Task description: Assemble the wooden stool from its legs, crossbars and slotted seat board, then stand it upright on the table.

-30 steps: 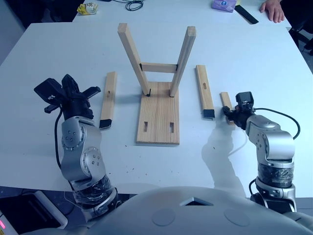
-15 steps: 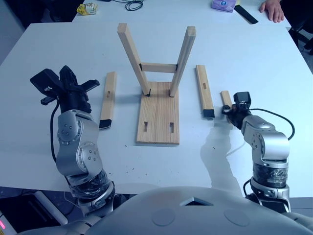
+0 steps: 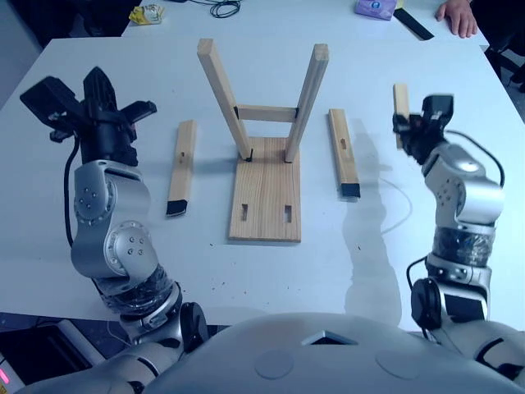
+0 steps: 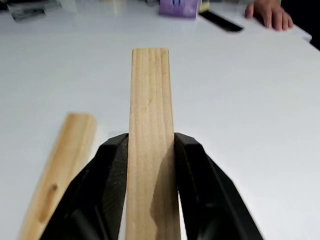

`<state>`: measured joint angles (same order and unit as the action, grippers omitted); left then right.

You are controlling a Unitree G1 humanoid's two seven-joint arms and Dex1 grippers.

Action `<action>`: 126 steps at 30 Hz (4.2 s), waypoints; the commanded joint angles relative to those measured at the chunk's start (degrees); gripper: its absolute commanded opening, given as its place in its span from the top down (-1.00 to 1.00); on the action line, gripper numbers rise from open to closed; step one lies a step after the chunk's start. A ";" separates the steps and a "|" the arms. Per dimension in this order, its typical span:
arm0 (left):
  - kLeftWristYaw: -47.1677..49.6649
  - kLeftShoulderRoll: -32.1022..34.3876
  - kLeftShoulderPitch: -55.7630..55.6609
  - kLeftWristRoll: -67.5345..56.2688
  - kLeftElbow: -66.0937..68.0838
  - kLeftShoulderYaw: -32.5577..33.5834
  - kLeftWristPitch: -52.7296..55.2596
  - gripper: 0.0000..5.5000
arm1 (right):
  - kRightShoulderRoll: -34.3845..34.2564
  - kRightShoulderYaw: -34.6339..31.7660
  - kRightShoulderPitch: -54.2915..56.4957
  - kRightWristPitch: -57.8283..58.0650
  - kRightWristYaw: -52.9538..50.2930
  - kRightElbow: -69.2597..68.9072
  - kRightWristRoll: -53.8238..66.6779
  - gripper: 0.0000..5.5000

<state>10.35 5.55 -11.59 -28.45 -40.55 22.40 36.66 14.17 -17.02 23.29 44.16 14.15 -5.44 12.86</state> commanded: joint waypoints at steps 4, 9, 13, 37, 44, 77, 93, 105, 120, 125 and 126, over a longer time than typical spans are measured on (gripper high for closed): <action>0.49 0.87 -5.56 -8.20 -0.80 1.71 1.62 1.00 | -1.65 -9.29 11.57 -1.31 2.65 -0.25 16.29 0.52; 2.58 1.71 -9.06 -15.95 -1.31 3.61 2.83 1.00 | -1.60 -12.19 16.05 1.24 3.37 -2.63 27.89 0.52; 3.42 1.42 -12.05 -22.47 0.90 2.06 3.83 1.00 | -0.79 -11.13 15.20 3.52 6.18 -5.17 35.43 0.52; -1.22 4.14 -17.45 -49.60 9.56 -10.03 5.03 0.35 | 3.80 -6.44 15.88 6.28 8.24 -5.03 55.30 0.52; -3.36 5.55 -18.16 -53.29 12.05 -11.72 5.16 0.35 | 4.35 -2.47 15.50 8.37 12.65 -4.03 56.72 0.52; -17.89 22.10 -13.03 -75.04 14.10 -16.02 11.03 0.06 | 13.65 9.82 16.62 21.04 34.22 -4.54 63.42 0.52; -28.43 27.30 -11.11 -69.10 12.38 -16.21 13.15 0.06 | 16.97 14.68 16.76 20.38 44.19 -2.68 55.66 0.52; -28.36 27.12 -11.33 -70.27 11.17 -16.19 12.07 0.37 | 17.00 14.98 15.85 20.66 45.70 -2.92 53.83 0.52; -32.39 29.14 -9.02 -67.48 10.18 -16.96 13.65 0.46 | 17.19 14.43 15.39 20.46 45.38 -4.08 53.69 0.52; -32.96 28.97 -9.39 -66.81 9.74 -16.97 12.96 0.46 | 16.86 14.27 15.17 20.30 45.19 -4.47 53.57 0.52; -32.99 28.79 -9.52 -66.69 9.74 -16.90 12.65 0.46 | 16.76 14.42 15.13 20.06 44.93 -4.59 53.18 0.52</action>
<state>-21.04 33.82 -21.25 -95.04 -29.55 6.21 48.47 30.82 -2.07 38.15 65.22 59.84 -9.57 66.97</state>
